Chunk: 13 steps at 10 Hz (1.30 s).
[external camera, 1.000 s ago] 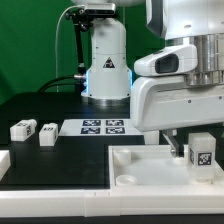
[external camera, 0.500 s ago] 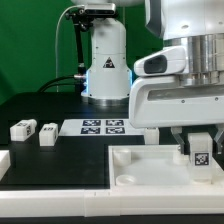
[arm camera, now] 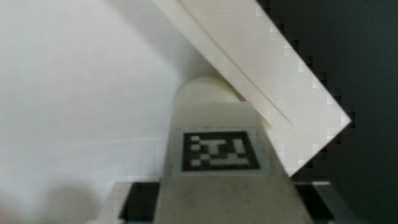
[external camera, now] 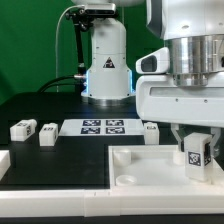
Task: Assemble one leg
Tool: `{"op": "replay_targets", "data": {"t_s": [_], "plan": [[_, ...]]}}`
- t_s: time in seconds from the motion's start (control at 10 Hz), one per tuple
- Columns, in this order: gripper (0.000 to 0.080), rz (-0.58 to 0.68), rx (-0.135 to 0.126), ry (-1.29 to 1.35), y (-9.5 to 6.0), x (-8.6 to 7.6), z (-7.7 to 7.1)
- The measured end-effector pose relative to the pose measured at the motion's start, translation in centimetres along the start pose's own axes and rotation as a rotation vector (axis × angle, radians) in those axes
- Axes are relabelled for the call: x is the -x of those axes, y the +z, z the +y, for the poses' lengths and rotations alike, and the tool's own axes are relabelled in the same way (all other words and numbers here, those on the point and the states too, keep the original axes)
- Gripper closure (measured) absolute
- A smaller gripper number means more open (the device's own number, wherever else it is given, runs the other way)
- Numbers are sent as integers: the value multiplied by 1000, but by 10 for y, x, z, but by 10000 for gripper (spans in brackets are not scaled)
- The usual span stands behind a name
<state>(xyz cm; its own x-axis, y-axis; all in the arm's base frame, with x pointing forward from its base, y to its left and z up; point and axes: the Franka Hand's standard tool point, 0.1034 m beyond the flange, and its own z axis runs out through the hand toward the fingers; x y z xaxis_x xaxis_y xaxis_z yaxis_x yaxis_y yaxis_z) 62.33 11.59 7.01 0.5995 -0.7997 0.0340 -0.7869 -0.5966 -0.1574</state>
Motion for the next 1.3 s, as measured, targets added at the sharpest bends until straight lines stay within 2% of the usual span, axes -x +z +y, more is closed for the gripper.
{"op": "replay_targets", "data": {"t_s": [0.3,0.5,0.7,0.8,0.9,1.0,1.3], "plan": [[508,-1,2,343,0,2,0],[508,-12,-4,466,0,2,0],[499,-13,-5,453,0,3,0],[312,-13,-5,408,0,3,0],[312,-12,-8,364,-1,2,-1],[182,-10,-8,263,-1,3,-3],[151,4,3,-161,-2,11,-9]]}}
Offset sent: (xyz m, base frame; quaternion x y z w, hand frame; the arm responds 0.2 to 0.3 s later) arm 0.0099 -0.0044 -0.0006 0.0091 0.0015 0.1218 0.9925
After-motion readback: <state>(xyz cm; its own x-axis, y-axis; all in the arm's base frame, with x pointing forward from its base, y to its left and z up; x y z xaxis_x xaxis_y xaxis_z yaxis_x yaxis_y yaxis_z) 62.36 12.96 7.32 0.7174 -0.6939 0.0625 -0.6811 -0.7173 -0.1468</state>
